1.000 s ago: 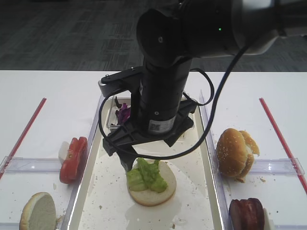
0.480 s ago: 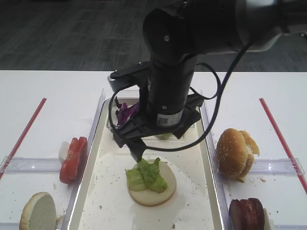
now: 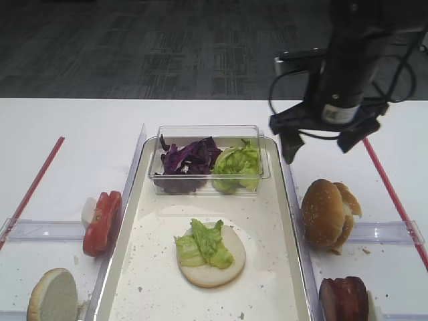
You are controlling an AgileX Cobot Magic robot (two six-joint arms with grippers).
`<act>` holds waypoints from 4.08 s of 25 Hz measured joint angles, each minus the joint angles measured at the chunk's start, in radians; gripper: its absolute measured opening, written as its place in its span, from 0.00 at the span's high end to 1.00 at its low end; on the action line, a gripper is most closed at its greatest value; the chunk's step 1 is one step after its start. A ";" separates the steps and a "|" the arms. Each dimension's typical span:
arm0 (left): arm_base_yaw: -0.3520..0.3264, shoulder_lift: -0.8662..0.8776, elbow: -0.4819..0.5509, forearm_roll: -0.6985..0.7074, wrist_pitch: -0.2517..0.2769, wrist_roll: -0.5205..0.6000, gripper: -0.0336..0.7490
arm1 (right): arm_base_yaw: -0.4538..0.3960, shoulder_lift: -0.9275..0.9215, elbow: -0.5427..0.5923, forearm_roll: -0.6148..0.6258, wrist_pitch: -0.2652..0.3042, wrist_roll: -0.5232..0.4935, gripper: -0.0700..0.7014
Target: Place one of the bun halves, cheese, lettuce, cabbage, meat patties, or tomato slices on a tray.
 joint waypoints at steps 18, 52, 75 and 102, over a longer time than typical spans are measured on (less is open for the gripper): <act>0.000 0.000 0.000 0.000 0.000 0.000 0.25 | -0.372 0.000 0.000 0.079 0.057 -0.084 0.01; 0.000 0.000 0.000 0.000 0.000 0.000 0.25 | -0.372 -1.188 0.899 0.047 0.104 -0.005 0.01; 0.000 0.000 0.000 0.000 0.000 0.000 0.25 | -0.373 -1.648 0.911 0.067 0.114 -0.071 0.01; 0.000 0.000 0.000 0.000 0.000 0.000 0.25 | -0.373 -1.872 0.911 0.042 0.133 -0.050 0.01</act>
